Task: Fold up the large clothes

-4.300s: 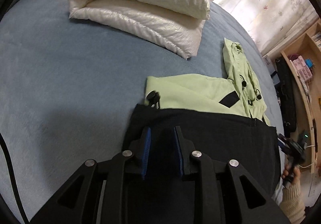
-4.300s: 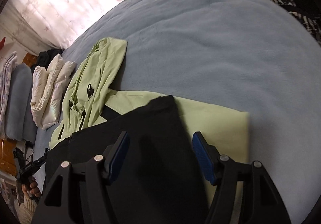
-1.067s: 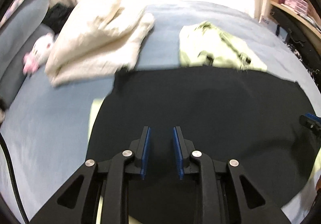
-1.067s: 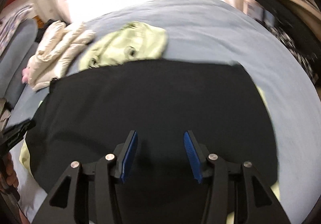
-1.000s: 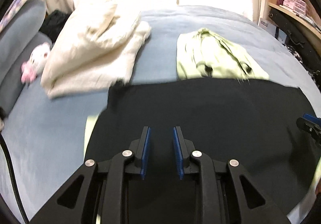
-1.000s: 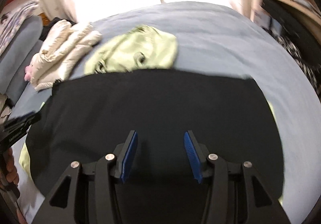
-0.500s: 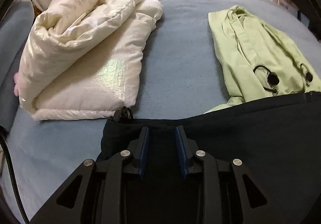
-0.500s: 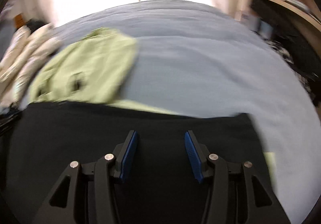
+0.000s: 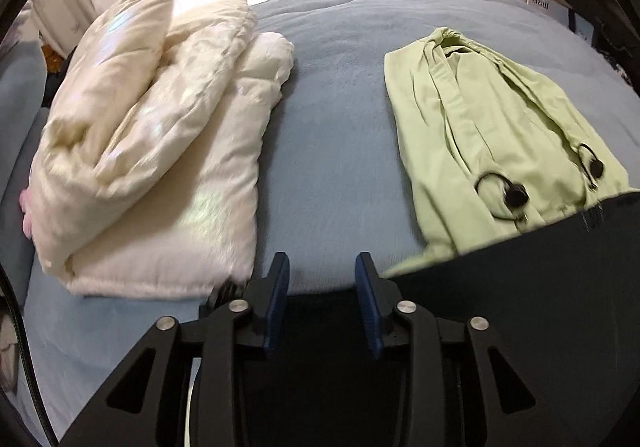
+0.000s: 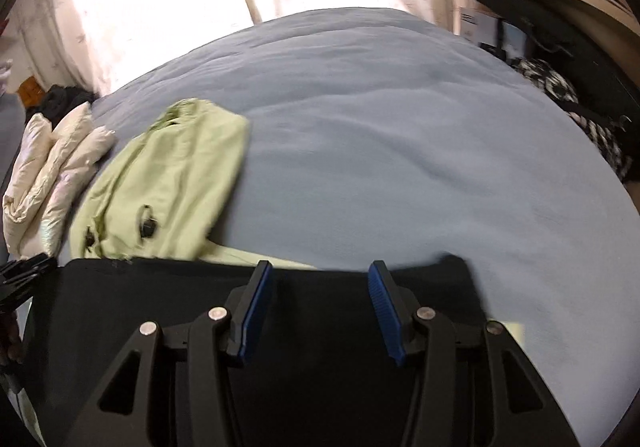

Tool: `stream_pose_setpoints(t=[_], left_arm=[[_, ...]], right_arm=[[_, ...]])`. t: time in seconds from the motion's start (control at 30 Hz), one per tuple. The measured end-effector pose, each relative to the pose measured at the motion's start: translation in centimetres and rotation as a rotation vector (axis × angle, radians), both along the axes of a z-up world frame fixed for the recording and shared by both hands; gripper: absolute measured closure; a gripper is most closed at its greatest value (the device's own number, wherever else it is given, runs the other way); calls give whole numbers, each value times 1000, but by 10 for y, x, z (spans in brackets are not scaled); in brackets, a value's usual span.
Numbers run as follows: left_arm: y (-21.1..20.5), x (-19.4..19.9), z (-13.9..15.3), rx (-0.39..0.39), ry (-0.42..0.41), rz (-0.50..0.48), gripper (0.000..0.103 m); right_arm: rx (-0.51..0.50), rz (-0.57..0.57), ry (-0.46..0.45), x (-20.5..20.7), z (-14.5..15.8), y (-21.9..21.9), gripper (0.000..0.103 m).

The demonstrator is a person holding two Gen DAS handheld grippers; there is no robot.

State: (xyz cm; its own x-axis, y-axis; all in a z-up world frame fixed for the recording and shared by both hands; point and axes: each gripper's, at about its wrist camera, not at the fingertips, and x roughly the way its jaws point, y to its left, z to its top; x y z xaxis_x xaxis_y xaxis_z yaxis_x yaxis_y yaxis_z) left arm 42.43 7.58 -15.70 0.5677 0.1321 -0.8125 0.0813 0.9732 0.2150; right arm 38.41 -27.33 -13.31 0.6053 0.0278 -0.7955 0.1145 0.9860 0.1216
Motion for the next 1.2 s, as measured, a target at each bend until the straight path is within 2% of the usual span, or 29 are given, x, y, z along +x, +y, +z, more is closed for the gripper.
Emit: stream_pose_setpoints(t=[0.13,0.27,0.4,0.7,0.83,1.0,1.2], left_arm=[[2,35,-15,28,61,57,69],[11,53,-28,75,97,83,66],[8,49,-30,120,110,15,66],[13,11,-32,160,138,-51,67],[15,10,-27,147,147,-45,67],[16,17,-15,112,177,-34,67],[10,43,8,32,162,-50,67]], right_arm=[[30,-5,6,23,-5,19,54],[30,-72,52,44,-19,21,54],[25,-55,129,50,-34,21,53],[-32,62,139,30,-32,40,53],[-58,104,140,26,-31,43,53],[39,72,155,35,-21,26,53],[53,67,128,49,-3,21,53]])
